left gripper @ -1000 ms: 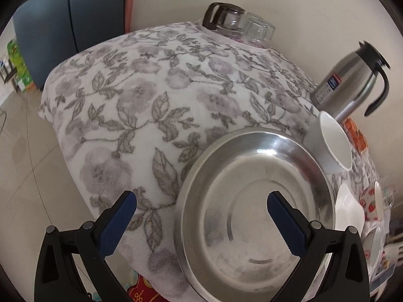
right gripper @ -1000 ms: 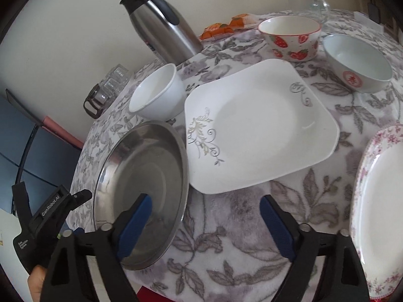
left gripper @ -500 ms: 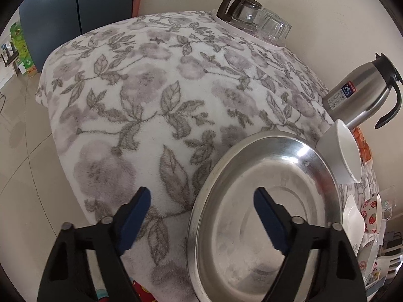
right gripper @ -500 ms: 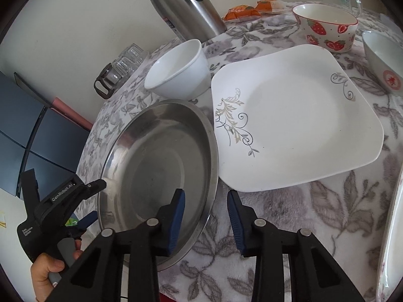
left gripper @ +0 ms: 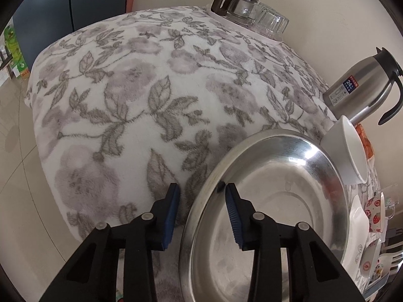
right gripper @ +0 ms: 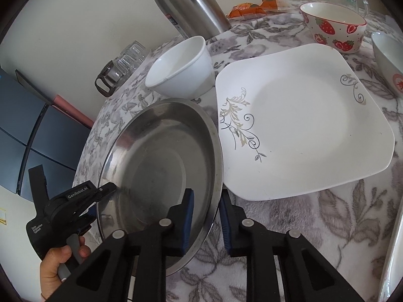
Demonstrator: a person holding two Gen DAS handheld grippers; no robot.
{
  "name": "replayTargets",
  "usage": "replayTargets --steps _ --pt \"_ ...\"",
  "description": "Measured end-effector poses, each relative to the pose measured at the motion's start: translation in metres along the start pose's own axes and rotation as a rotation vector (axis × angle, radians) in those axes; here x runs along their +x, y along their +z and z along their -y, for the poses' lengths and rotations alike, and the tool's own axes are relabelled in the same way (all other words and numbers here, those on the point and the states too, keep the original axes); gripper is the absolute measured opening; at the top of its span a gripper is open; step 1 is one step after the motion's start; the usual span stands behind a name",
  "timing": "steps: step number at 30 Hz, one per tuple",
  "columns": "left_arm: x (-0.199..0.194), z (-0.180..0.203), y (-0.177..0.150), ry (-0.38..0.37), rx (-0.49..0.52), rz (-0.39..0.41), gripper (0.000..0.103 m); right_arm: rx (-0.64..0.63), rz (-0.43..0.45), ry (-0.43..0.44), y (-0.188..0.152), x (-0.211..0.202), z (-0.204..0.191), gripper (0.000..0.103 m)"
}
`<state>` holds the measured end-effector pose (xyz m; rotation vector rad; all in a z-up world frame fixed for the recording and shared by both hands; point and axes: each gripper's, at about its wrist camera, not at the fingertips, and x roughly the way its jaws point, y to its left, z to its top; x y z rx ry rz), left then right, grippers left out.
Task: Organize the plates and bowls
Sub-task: 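Close the left gripper on the basin rim while the right gripper also closes on it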
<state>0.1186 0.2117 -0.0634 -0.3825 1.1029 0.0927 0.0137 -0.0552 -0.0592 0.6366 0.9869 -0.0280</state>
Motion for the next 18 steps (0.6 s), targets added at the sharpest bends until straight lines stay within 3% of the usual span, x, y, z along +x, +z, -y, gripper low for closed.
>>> replayTargets --steps 2,18 --pt "0.000 0.002 0.000 -0.010 0.015 0.004 0.031 -0.004 -0.001 -0.004 0.000 0.000 -0.001 0.020" --pt "-0.019 0.001 -0.001 -0.059 0.007 0.030 0.027 -0.061 0.043 0.007 -0.001 -0.023 -0.011 0.018"
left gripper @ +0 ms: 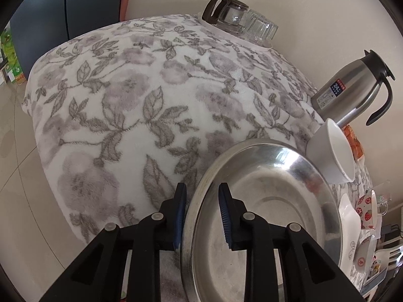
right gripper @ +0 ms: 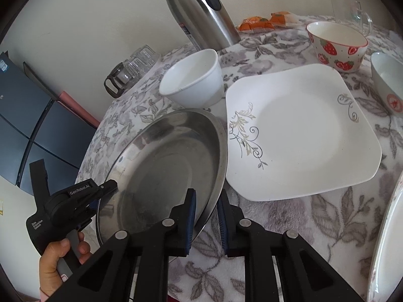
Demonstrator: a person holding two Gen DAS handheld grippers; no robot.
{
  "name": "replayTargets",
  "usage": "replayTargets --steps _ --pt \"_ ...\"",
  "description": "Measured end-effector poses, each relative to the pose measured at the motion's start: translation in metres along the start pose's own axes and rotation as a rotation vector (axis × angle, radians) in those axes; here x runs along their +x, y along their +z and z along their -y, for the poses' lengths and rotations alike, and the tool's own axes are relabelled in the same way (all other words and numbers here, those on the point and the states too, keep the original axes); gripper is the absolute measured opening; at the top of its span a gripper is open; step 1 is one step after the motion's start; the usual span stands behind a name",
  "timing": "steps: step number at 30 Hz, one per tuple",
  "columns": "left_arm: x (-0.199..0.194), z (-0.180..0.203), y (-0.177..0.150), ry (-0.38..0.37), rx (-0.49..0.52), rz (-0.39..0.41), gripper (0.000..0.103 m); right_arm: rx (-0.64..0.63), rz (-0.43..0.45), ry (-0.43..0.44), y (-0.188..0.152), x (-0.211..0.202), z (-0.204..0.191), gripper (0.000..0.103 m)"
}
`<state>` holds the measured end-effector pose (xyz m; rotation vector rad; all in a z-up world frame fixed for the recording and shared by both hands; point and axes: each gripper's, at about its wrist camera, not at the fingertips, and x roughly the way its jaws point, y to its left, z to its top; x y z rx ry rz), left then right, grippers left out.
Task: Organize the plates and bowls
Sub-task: 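Close the left gripper on the basin rim while the right gripper also closes on it, then lift the steel basin with both grippers and carry it over the square white plate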
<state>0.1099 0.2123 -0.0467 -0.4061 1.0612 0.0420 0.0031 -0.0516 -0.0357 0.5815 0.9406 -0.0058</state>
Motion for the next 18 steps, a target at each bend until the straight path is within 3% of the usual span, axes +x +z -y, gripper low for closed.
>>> replayTargets --steps 18 --pt "-0.031 0.002 -0.007 -0.067 -0.040 0.033 0.026 -0.028 0.051 0.063 0.002 -0.030 -0.003 0.018"
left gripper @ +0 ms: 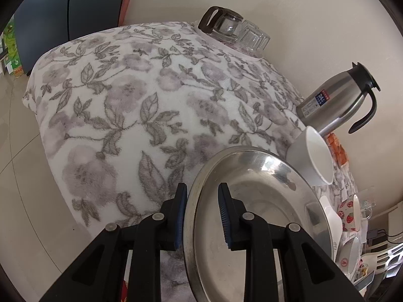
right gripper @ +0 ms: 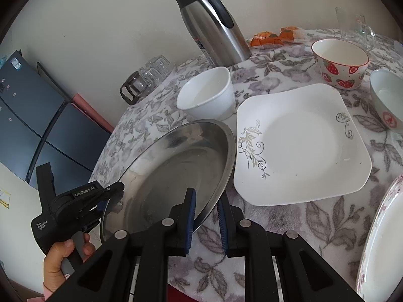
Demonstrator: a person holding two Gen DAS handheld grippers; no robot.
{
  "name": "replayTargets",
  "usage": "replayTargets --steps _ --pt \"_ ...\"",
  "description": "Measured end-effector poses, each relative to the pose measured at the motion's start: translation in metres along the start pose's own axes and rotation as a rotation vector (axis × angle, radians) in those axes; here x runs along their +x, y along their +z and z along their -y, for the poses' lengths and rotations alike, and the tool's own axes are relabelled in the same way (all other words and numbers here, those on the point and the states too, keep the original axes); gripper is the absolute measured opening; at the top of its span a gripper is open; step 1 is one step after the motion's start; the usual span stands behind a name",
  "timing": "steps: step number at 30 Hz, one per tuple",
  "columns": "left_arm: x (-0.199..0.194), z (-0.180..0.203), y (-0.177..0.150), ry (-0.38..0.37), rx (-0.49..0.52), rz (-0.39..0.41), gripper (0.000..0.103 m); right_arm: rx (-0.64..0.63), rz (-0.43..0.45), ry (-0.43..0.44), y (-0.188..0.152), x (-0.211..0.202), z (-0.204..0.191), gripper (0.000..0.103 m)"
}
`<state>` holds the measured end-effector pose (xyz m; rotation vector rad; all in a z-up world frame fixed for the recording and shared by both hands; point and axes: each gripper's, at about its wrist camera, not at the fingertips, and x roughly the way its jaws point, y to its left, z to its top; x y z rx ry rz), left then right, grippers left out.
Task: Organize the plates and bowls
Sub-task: 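Lift the steel basin with both grippers and carry it over the square white plate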
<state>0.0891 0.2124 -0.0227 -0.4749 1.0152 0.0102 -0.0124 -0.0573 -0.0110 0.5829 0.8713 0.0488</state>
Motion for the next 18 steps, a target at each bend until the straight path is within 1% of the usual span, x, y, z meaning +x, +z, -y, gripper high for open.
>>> replayTargets --steps 5,10,18 --pt "-0.014 0.006 0.000 -0.014 0.006 0.039 0.026 0.000 0.021 0.020 0.002 -0.010 0.001 0.018" --pt "-0.022 0.015 -0.002 -0.029 0.021 0.061 0.026 -0.021 0.056 0.019 0.006 -0.023 0.000 0.018" --pt "-0.025 0.033 -0.012 -0.052 0.056 0.052 0.026 -0.008 0.090 0.009 0.012 -0.041 0.014 0.018"
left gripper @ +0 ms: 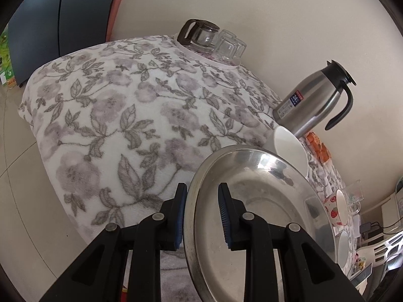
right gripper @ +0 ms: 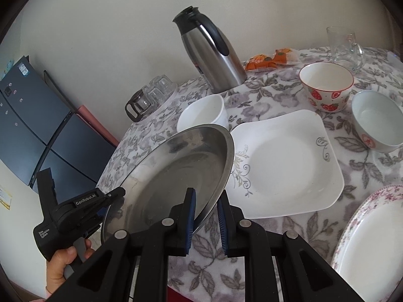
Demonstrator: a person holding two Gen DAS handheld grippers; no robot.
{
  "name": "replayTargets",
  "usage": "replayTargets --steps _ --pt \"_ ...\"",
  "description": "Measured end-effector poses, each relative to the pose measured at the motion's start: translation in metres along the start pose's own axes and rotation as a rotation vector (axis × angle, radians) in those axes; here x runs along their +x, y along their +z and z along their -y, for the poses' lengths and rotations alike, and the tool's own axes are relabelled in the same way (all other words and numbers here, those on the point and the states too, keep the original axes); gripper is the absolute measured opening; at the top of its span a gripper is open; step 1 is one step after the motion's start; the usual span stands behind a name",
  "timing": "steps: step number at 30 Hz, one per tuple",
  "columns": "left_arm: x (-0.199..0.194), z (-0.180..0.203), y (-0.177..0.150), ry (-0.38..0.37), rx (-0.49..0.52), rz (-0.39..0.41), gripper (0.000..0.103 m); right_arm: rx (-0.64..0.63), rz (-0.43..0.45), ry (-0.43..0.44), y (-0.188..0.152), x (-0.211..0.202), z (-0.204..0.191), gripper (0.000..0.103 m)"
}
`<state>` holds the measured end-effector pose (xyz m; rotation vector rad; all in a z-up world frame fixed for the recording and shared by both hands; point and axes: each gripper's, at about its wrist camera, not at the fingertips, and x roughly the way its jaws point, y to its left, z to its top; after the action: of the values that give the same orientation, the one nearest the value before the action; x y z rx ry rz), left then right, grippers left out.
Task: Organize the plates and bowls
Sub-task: 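Lift the steel basin with both grippers and carry it over the square white plate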
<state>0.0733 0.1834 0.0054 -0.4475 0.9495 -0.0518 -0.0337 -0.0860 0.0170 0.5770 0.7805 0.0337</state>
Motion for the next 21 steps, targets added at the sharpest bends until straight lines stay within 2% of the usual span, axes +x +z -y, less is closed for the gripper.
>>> replayTargets --steps 21 --pt "-0.002 0.065 -0.033 -0.051 0.125 -0.033 0.026 0.059 0.076 -0.054 0.012 -0.044 0.050 0.018"
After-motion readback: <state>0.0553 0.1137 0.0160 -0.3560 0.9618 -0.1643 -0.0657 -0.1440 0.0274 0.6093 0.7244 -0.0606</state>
